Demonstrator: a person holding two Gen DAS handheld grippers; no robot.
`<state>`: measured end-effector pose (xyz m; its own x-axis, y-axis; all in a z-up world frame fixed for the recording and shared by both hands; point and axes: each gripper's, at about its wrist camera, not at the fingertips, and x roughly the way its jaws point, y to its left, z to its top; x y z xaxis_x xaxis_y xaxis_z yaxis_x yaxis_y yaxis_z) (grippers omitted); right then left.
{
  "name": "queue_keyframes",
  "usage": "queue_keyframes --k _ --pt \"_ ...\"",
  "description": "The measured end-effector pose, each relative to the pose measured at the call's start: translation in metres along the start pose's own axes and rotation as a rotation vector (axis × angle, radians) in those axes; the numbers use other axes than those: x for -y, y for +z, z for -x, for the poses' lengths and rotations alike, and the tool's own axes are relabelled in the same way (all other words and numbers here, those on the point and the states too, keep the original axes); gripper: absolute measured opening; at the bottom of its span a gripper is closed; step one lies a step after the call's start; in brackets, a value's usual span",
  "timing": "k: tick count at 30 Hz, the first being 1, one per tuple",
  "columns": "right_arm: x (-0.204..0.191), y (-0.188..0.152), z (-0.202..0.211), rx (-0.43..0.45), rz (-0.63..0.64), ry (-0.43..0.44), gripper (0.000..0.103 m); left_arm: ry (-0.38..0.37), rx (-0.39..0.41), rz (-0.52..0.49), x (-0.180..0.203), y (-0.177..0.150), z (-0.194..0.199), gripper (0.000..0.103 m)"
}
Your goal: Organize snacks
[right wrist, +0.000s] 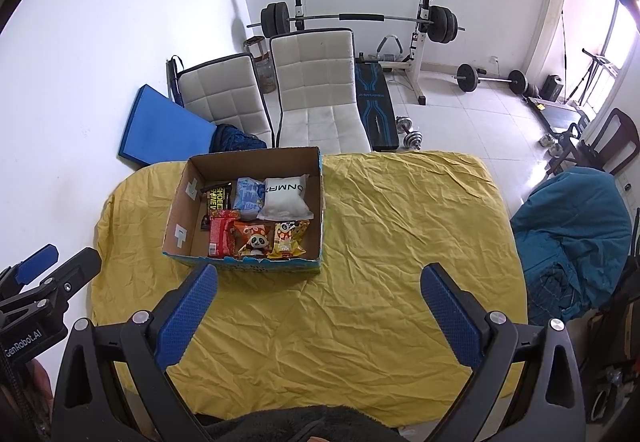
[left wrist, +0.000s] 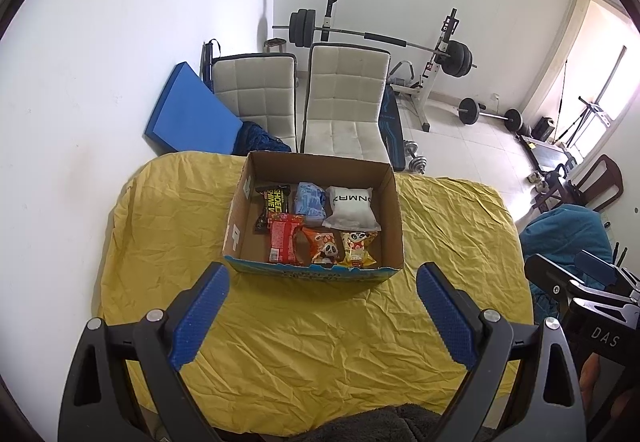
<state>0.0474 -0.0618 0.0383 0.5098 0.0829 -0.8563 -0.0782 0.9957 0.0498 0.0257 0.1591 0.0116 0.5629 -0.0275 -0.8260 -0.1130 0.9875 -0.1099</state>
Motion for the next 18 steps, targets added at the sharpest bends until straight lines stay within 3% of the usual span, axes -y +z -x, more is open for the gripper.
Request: queue_keyframes --k 18 --pt "-0.0007 -0.0034 0.0024 0.013 -0.017 -0.012 0.103 -0.010 0.009 -0.004 0.0031 -0.0029 0.0051 0.096"
